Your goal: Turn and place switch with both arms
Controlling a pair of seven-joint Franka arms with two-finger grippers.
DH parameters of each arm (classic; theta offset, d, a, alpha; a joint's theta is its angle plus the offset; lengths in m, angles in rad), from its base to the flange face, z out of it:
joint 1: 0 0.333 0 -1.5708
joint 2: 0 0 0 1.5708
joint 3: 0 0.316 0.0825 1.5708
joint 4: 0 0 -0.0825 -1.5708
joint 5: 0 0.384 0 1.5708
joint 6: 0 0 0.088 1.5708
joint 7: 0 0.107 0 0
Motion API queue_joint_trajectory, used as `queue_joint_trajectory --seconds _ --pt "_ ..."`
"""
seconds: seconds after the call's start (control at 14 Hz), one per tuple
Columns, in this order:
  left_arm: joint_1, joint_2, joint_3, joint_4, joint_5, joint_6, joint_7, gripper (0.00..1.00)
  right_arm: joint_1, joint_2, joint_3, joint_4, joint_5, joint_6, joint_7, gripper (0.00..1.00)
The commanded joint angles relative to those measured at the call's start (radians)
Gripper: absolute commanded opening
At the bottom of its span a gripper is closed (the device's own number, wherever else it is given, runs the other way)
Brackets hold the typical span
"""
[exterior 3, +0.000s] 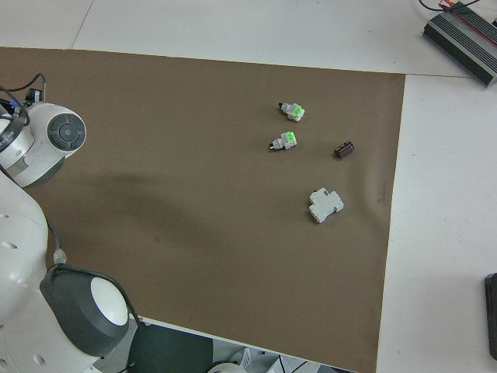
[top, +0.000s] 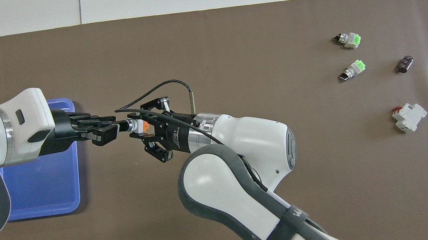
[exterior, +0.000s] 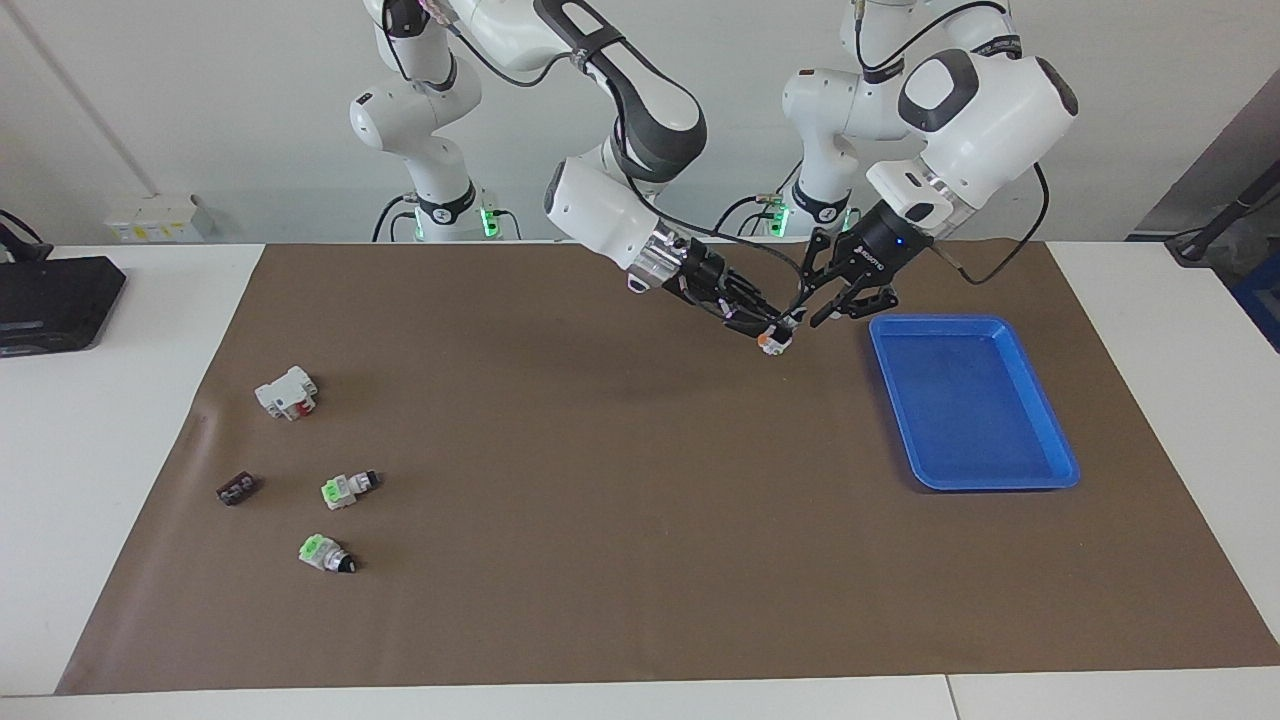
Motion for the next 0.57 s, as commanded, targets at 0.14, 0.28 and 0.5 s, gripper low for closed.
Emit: queue_joint_trajectory --seconds 0.14,0.28,0.5 --pt "-0.032 -0.001 0.002 -0.023 0.0 0.043 0.003 0.33 -0.004 0.005 0.005 0.011 -0.015 0.008 0.021 0.0" --pt "-0.032 -0.003 0.002 -0.025 0.0 0.042 0.006 0.3 -0.004 0.005 0.005 0.011 -0.015 0.008 0.021 0.0" --pt "-0.032 -0.004 0.002 -0.026 0.0 0.031 0.008 0.19 -0.005 0.005 0.005 0.011 -0.015 0.008 0.022 0.0"
